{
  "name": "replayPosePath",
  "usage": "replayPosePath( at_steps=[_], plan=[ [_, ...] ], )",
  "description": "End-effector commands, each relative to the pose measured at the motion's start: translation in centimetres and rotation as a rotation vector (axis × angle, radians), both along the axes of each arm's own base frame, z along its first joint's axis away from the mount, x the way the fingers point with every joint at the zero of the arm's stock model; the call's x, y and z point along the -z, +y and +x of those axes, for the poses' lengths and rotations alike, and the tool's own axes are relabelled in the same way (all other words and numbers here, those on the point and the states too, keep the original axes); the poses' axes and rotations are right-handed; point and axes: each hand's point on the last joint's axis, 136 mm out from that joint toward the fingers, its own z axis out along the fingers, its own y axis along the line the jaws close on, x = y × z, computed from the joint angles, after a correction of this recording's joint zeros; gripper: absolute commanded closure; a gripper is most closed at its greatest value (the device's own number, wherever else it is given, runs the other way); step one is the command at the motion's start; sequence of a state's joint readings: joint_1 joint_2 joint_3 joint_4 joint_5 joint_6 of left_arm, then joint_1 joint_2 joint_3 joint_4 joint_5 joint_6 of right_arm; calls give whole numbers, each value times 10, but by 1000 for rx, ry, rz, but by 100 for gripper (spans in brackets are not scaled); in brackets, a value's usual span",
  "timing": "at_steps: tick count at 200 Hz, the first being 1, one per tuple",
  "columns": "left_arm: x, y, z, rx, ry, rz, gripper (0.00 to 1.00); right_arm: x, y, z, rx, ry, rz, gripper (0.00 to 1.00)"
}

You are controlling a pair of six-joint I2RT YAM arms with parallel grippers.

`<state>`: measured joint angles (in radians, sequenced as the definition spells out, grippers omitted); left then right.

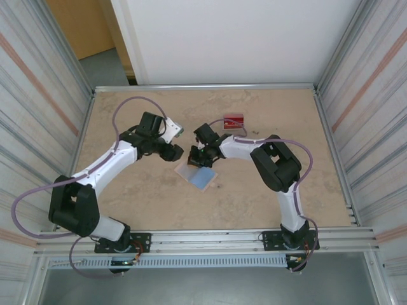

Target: Put the credit cards into the card holder

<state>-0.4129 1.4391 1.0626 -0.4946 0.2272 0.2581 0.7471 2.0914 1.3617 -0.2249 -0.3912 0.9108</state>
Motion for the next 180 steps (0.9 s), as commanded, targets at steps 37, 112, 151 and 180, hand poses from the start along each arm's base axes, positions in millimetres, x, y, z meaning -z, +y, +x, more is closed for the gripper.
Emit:
replayPosePath(
  at_steps=[37, 112, 151, 180],
  plan=[
    [-14, 28, -19, -92, 79, -73, 44, 15, 5, -51, -261, 38, -134, 100],
    [-10, 26, -16, -89, 65, -112, 44, -34, 7, -31, -226, -48, -60, 100],
    [-22, 15, -9, -64, 61, -162, 33, -85, -19, -9, -153, -130, -14, 100],
    [-36, 8, -3, -50, 39, -186, 30, -110, -62, 10, -70, -179, -49, 94]
  ],
)
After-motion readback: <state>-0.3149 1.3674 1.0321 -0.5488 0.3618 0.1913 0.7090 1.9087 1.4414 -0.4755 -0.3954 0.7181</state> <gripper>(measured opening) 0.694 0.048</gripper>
